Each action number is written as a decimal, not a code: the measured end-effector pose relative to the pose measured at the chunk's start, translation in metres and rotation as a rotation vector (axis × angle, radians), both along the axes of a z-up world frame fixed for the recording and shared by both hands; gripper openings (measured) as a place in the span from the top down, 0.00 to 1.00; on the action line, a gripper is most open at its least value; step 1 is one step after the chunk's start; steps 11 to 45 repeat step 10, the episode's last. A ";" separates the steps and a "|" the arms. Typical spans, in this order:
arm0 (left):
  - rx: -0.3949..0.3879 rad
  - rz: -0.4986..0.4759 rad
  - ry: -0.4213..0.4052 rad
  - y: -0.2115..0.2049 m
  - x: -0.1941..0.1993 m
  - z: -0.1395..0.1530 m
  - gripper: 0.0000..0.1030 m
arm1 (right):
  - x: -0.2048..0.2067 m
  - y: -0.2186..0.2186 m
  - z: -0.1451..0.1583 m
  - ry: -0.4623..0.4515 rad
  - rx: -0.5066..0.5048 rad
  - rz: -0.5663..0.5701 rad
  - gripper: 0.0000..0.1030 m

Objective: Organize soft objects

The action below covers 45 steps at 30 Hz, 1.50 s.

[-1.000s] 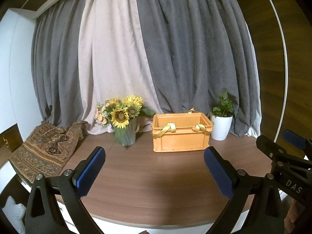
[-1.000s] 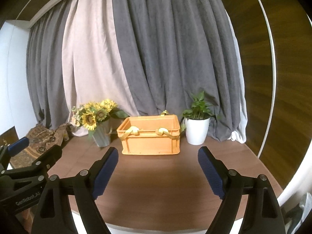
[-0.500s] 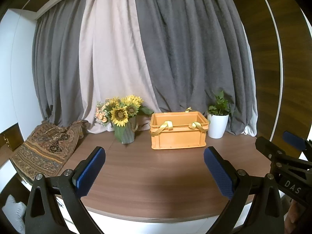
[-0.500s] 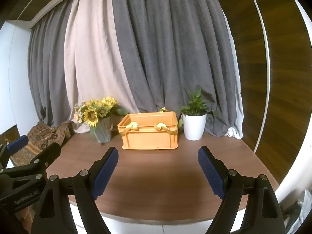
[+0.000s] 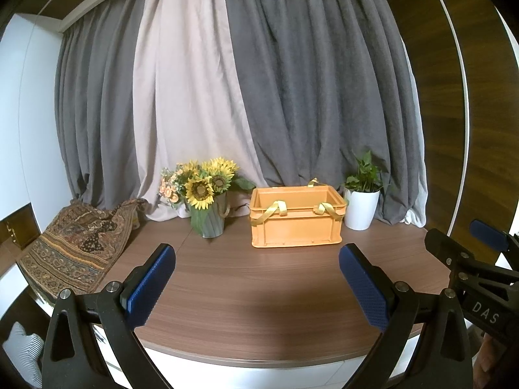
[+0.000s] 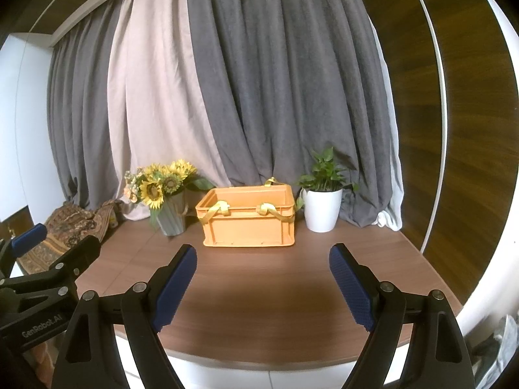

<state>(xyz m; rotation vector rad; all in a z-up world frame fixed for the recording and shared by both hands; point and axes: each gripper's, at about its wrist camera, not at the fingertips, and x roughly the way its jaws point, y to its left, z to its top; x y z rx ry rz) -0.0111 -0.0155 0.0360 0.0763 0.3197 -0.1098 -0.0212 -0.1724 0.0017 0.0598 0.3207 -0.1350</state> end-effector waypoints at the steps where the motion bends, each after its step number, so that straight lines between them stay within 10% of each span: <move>1: -0.001 0.000 0.000 0.000 0.000 0.000 0.00 | -0.001 0.000 0.000 0.000 0.001 -0.001 0.18; 45: 0.000 -0.008 0.005 -0.001 -0.002 0.000 0.00 | -0.002 -0.002 0.001 0.002 0.000 -0.005 0.18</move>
